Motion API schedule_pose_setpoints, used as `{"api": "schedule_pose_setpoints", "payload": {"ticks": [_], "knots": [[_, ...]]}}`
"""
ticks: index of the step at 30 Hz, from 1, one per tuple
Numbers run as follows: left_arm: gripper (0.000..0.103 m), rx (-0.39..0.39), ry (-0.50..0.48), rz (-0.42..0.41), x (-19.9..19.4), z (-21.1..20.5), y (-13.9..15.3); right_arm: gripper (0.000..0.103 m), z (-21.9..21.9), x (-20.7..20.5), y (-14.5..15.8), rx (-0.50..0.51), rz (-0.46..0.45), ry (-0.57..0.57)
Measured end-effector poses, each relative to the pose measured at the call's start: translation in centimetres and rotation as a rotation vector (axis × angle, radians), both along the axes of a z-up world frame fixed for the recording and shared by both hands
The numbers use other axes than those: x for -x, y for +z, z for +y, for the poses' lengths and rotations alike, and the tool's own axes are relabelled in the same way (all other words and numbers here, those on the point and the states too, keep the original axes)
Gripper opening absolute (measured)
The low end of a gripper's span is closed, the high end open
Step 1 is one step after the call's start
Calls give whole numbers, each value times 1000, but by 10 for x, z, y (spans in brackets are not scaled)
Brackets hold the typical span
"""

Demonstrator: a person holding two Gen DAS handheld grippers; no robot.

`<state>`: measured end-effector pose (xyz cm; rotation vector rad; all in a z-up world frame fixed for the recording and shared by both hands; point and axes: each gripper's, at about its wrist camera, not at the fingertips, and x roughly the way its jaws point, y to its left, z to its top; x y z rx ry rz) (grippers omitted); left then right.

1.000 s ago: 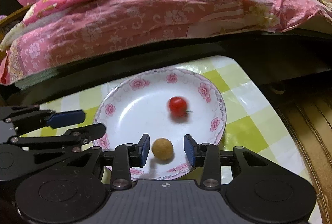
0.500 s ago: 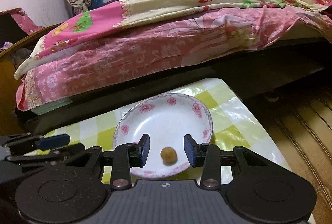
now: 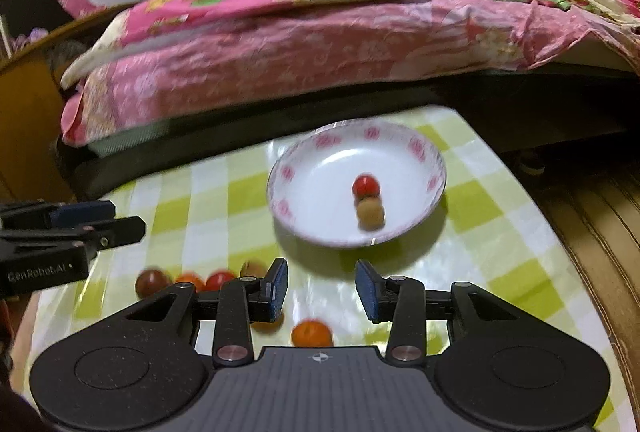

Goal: Organize fruits
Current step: 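Move both grippers back to the fruits and grasp a tangerine with the right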

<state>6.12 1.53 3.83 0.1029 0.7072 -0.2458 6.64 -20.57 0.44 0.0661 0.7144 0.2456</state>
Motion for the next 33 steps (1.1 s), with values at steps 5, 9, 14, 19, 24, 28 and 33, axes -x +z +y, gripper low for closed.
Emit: {"api": "schedule_pose_setpoints", "payload": {"ticks": [5, 9, 14, 19, 24, 28, 33], "knots": [[52, -51, -21, 37, 7, 8, -17, 42, 10, 18, -4, 34, 9, 49], [52, -101, -60, 55, 8, 7, -30, 42, 17, 19, -11, 54, 20, 75], [53, -129, -112, 65, 6, 2, -43, 42, 15, 13, -19, 40, 46, 78], [55, -148, -141, 60, 0, 1, -51, 43, 14, 7, -28, 41, 72, 86], [57, -148, -142, 64, -8, 4, -57, 44, 12, 2, -33, 43, 77, 98], [57, -146, -157, 64, -10, 5, -60, 44, 13, -2, -40, 58, 88, 107], [57, -172, -184, 61, -13, 0, -67, 44, 18, -6, -49, 91, 101, 131]]}}
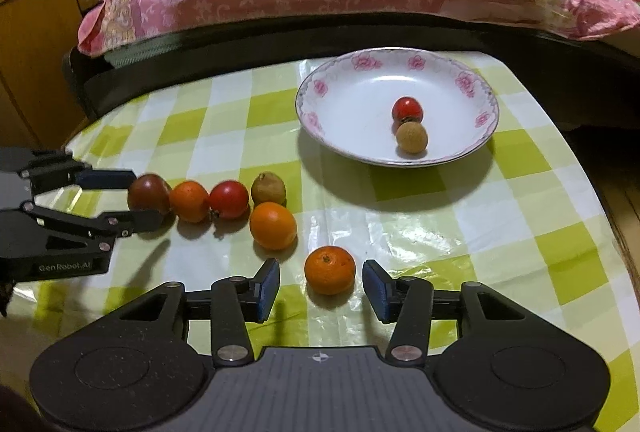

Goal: Organize fruits
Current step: 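Move both grippers back to the fruits and grasp a tangerine with the right, then grasp the large dark brown tomato with the left gripper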

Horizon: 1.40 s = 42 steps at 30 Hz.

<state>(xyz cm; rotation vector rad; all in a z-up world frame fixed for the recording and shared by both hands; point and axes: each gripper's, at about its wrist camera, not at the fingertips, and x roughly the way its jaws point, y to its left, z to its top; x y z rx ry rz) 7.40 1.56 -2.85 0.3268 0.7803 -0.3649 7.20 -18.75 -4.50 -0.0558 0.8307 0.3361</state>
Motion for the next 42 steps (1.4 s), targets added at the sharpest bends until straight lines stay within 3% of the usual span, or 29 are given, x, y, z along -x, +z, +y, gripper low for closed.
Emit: {"api": "schedule_pose_setpoints", "payload": {"ticks": [15, 21, 42], "knots": [[57, 21, 16, 29, -9, 2, -9, 41, -3, -11, -8, 24, -12, 12], [53, -5, 13, 12, -6, -1, -9, 27, 6, -8, -10, 74, -33, 43], [48, 54, 42, 60, 2, 9, -2, 25, 11, -3, -6, 104, -33, 54]]}}
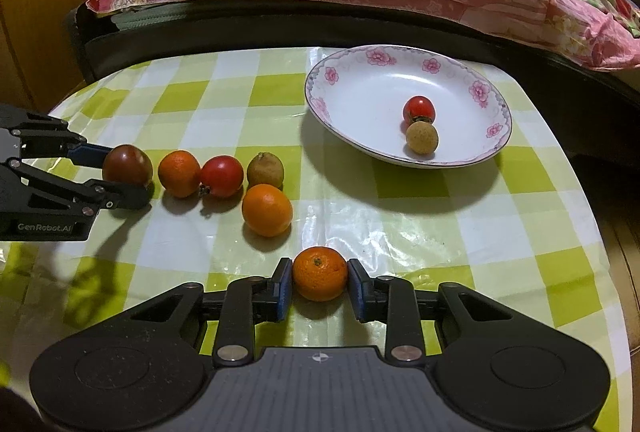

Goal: Organize fruits
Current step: 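Grasp the large dark brown tomato with the left gripper, then carry both fruits to the plate while the left gripper releases the dark tomato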

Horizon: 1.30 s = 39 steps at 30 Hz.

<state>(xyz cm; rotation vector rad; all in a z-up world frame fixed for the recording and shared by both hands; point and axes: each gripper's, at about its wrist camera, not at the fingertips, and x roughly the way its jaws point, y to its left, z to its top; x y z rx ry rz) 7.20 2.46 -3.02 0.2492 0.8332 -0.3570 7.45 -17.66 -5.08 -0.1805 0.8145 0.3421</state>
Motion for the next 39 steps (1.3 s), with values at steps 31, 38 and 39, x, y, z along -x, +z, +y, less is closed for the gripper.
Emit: {"api": "schedule_pose_setpoints", "payload": {"ticks": [31, 38, 39], "knots": [[48, 76, -108, -26, 12, -44, 32, 25, 6, 13, 22, -59, -14, 12], [48, 87, -110, -44, 5, -56, 40, 25, -1, 10, 33, -87, -38, -12], [48, 89, -111, -45, 4, -58, 41, 25, -2, 9, 34, -90, -41, -15]]}}
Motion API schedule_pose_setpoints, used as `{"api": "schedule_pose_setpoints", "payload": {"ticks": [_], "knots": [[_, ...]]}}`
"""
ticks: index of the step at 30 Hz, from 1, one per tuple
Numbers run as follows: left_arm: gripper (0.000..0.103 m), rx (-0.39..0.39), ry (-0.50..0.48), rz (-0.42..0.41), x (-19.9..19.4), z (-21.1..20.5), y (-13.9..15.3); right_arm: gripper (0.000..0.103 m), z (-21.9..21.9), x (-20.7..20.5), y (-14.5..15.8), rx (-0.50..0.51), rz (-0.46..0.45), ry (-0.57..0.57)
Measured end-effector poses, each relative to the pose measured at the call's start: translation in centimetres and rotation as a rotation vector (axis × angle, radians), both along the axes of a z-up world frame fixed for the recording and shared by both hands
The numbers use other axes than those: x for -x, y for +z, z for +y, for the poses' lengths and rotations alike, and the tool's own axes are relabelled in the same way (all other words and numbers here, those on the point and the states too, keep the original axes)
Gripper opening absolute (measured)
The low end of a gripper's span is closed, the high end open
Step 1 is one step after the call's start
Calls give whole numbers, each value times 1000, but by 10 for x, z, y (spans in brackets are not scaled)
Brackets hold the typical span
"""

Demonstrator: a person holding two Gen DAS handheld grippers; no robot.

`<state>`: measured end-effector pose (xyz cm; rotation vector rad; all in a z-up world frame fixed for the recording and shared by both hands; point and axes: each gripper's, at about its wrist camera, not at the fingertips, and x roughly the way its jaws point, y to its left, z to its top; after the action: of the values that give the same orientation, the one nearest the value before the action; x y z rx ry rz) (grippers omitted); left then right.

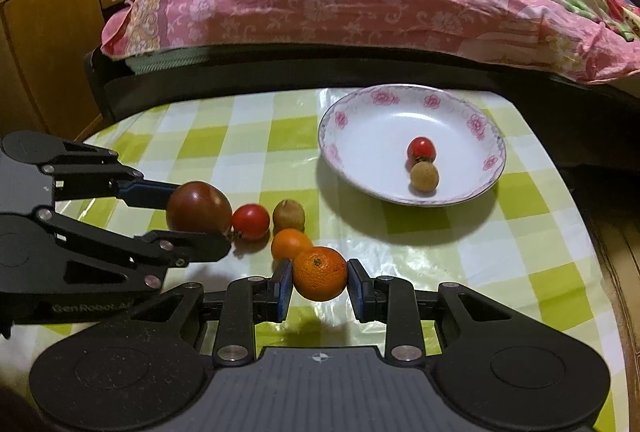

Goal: Organize fruits
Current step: 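Carry both fruits to the plate while the left gripper releases the dark tomato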

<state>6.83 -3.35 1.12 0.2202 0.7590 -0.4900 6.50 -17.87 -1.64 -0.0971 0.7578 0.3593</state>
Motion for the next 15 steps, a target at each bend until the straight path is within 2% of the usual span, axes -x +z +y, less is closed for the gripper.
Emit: {"api": "schedule_pose_setpoints", "payload": {"ticks": [15], "knots": [[47, 35, 17, -50, -33, -28, 20, 26, -24, -22, 15, -63, -34, -116]]}}
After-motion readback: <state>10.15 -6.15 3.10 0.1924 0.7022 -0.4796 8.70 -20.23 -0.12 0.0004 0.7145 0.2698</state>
